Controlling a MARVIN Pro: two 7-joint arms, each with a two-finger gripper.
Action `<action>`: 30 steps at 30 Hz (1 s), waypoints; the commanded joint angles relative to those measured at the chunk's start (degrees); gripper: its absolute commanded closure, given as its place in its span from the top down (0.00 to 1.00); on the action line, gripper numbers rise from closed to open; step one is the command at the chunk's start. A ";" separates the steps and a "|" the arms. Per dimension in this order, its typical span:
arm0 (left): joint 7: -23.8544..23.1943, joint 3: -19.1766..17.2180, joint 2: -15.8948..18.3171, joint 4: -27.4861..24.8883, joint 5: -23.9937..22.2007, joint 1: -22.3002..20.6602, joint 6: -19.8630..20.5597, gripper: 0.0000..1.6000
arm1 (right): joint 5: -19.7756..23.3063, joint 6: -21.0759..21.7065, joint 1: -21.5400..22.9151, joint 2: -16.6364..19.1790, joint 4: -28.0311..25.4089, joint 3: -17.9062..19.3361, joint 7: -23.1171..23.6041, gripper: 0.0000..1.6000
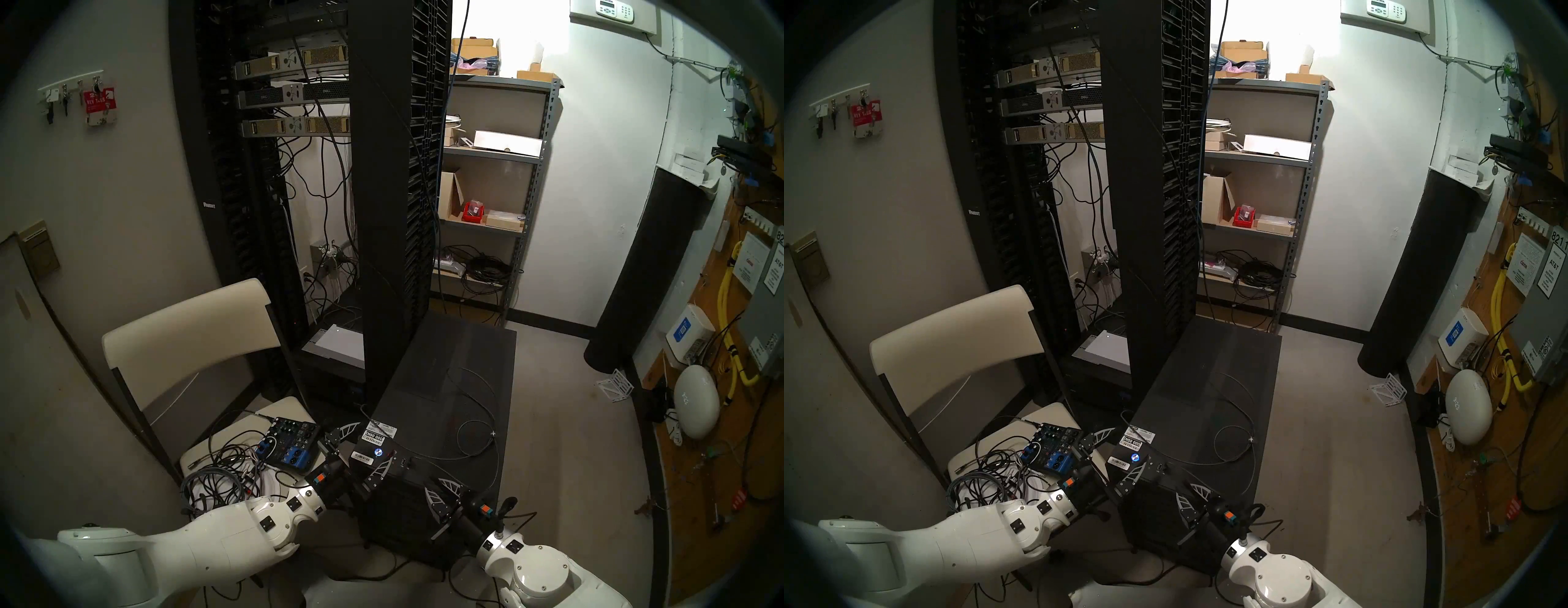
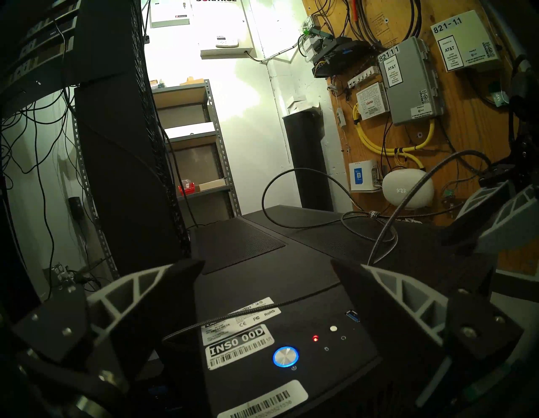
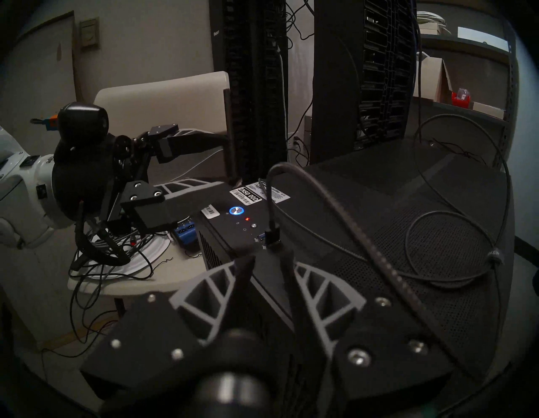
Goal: Insert the cable into the workstation's USB slot
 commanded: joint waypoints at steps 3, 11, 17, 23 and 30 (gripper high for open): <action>-0.26 -0.09 -0.11 -1.00 0.12 -0.53 0.08 1.00 | 0.34 -0.39 -0.79 0.17 -2.09 1.04 -0.84 0.49; 0.20 -0.23 0.21 -2.23 0.34 -0.10 1.09 1.00 | 1.01 -0.74 -1.61 0.75 -2.58 1.52 -0.60 0.49; 0.97 -0.40 0.51 -3.21 0.57 0.09 2.11 1.00 | 1.28 -0.09 -1.69 1.33 -3.19 1.34 0.12 1.00; 1.20 -0.31 0.61 -3.41 0.63 0.08 2.35 1.00 | 1.41 0.83 -2.32 1.90 -4.27 1.62 0.49 1.00; 1.34 -0.21 0.67 -3.50 0.65 0.05 2.43 1.00 | 1.41 1.01 -2.95 2.21 -4.97 1.97 0.38 1.00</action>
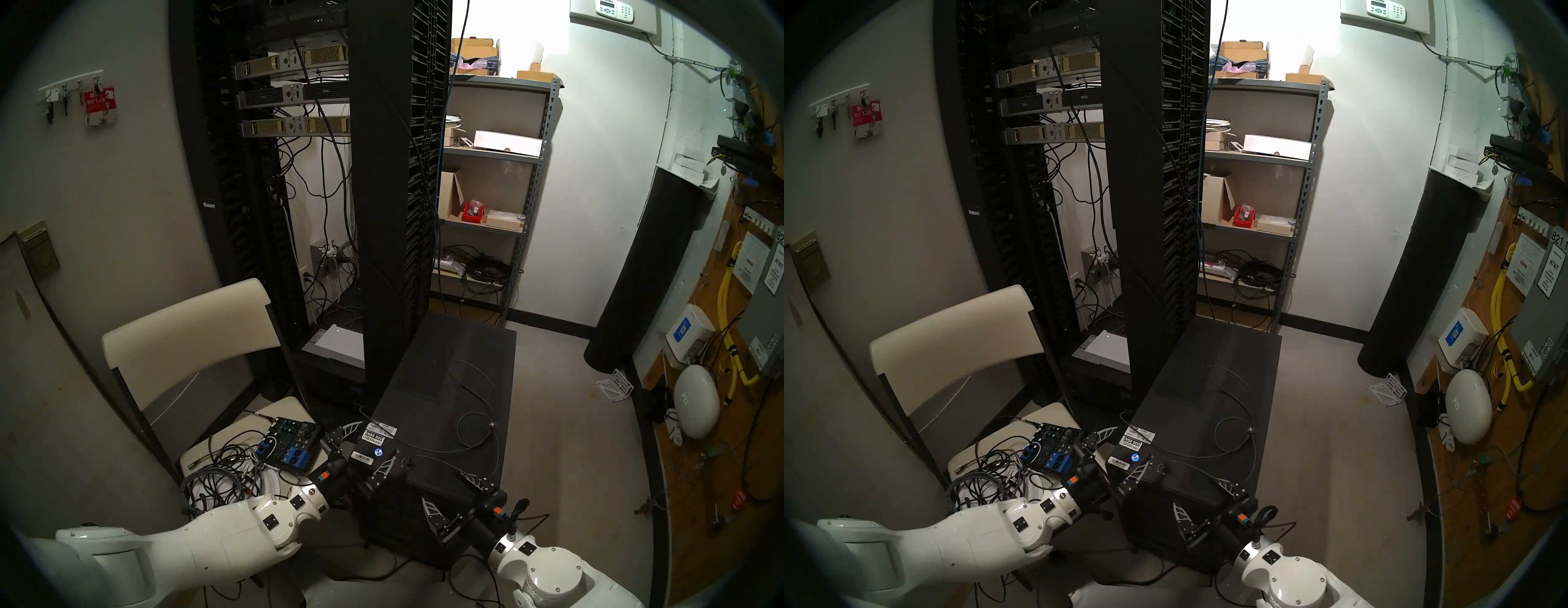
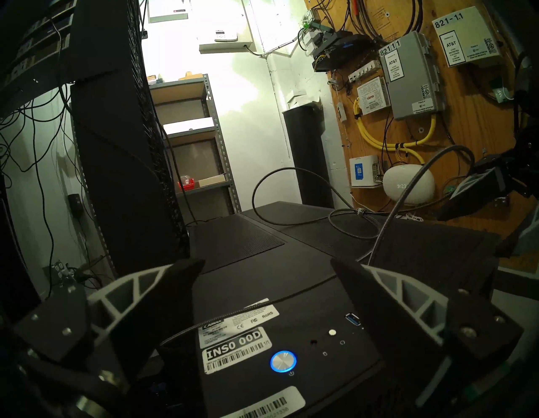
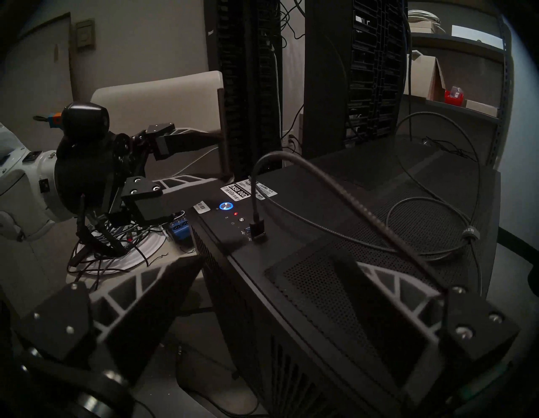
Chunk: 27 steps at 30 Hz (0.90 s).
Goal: Insert the cable into the workstation's USB slot
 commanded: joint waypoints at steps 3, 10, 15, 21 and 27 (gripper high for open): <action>0.04 -0.12 -0.04 -1.05 -0.06 -0.13 -0.70 1.00 | 0.02 0.42 -0.56 0.32 -2.52 0.48 -0.33 1.00; 0.13 -0.01 -0.01 -1.07 -0.07 -0.18 -0.71 1.00 | -0.05 0.52 -0.62 0.23 -2.57 0.59 -0.25 1.00; 0.16 0.03 0.00 -1.07 -0.07 -0.19 -0.71 1.00 | -0.06 0.53 -0.63 0.23 -2.58 0.59 -0.27 1.00; 0.19 0.06 0.00 -1.08 -0.07 -0.21 -0.72 1.00 | -0.08 0.54 -0.64 0.21 -2.59 0.62 -0.25 1.00; 0.20 0.08 0.01 -1.08 -0.08 -0.22 -0.72 1.00 | -0.10 0.55 -0.65 0.18 -2.60 0.64 -0.23 1.00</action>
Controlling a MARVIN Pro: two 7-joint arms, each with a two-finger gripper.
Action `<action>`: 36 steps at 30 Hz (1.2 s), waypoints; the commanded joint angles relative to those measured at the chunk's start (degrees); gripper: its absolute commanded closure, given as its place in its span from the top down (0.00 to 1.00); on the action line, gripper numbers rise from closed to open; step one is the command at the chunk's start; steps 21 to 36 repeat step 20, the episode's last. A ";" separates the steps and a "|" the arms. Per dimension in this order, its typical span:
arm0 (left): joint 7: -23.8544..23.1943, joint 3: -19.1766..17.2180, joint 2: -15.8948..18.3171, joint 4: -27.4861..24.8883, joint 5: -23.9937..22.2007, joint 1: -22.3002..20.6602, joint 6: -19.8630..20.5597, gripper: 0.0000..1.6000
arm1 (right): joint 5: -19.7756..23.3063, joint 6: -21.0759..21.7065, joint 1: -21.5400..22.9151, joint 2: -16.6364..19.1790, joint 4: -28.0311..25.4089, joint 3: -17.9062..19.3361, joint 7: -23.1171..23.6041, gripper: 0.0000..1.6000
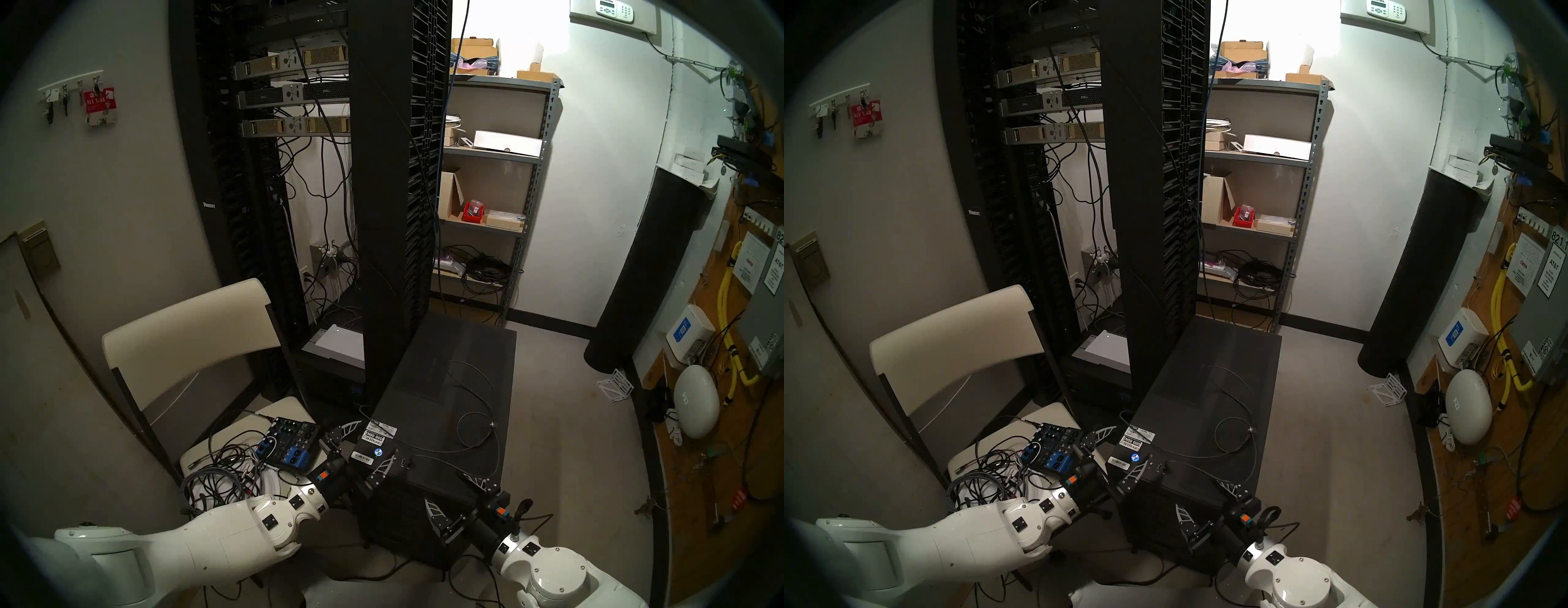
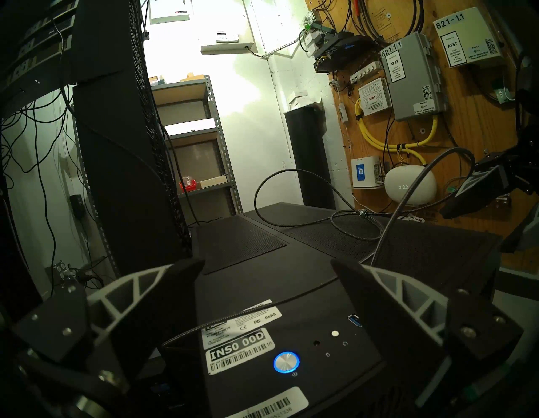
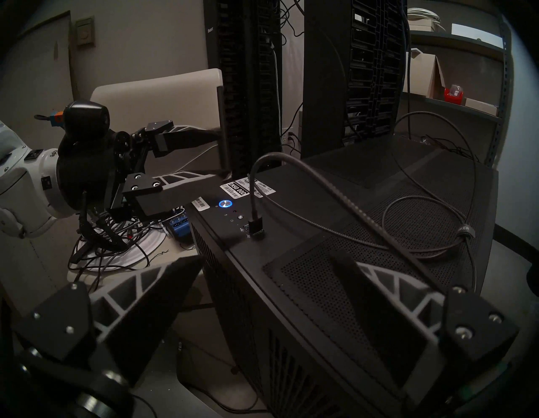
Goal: Insert the cable into the workstation's USB slot
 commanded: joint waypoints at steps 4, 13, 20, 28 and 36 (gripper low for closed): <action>-0.28 -0.07 -0.17 -0.83 -0.13 -0.21 -0.51 1.00 | -0.17 -0.25 0.24 -0.22 -1.36 -0.12 -0.04 1.00; -0.33 -0.12 -0.18 -0.82 -0.13 -0.19 -0.51 1.00 | -0.19 -0.24 0.23 -0.24 -1.36 -0.09 -0.01 1.00; -0.36 -0.14 -0.18 -0.82 -0.13 -0.18 -0.51 1.00 | -0.20 -0.24 0.22 -0.26 -1.36 -0.08 0.00 1.00; -0.36 -0.14 -0.18 -0.82 -0.13 -0.18 -0.51 1.00 | -0.20 -0.24 0.22 -0.26 -1.36 -0.08 0.00 1.00; -0.36 -0.14 -0.18 -0.82 -0.13 -0.18 -0.51 1.00 | -0.20 -0.24 0.22 -0.26 -1.36 -0.08 0.00 1.00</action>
